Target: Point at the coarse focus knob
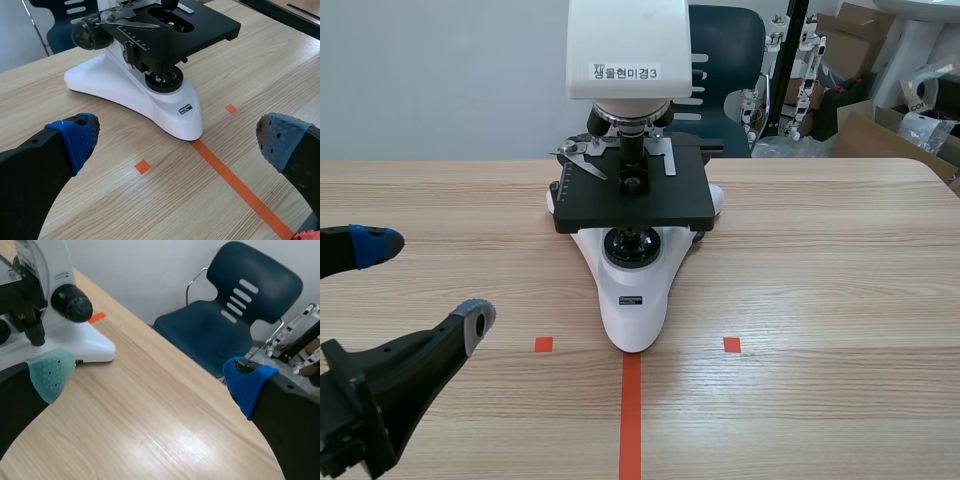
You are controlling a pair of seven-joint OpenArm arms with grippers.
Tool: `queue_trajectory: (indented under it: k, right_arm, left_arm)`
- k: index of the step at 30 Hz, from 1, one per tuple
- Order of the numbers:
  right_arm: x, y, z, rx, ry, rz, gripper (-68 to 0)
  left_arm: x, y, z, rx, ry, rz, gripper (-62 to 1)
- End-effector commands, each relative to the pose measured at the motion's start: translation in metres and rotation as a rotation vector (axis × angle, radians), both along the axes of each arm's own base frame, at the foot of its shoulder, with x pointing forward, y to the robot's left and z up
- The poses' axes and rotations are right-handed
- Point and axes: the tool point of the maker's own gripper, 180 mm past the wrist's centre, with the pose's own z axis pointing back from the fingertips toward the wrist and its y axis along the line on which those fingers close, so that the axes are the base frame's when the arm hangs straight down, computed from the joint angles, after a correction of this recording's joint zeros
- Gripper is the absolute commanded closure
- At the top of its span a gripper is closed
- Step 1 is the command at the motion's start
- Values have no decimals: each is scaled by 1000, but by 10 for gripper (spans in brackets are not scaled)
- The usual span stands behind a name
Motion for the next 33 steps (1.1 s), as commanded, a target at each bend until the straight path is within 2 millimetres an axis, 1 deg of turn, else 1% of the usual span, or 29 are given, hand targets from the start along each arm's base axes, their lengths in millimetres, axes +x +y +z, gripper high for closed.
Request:
queue_trajectory:
  k: [1,4,10,18,22,27,33]
  right_arm:
    - [-2,-4,11,34,-25,-11,-679]
    - [-13,-12,-6,55,17,-41,-679]
    - [-32,-20,-37,145,58,-116,-679]
    - [-55,-34,-72,265,100,-269,-679]
    - [-67,-30,-85,247,91,-298,-679]
    - [-79,-20,-92,242,61,-328,-679]
    - [-74,8,-92,199,19,-338,-679]
  left_arm:
    - [1,-4,11,-23,-30,-7,-623]
    - [1,-4,11,-23,-30,-7,-623]
    - [1,-4,11,-23,-30,-7,-623]
    - [1,-4,11,-23,-30,-7,-623]
    - [1,-4,11,-23,-30,-7,-623]
    - [1,-4,11,-23,-30,-7,-623]
    - [1,-4,11,-23,-30,-7,-623]
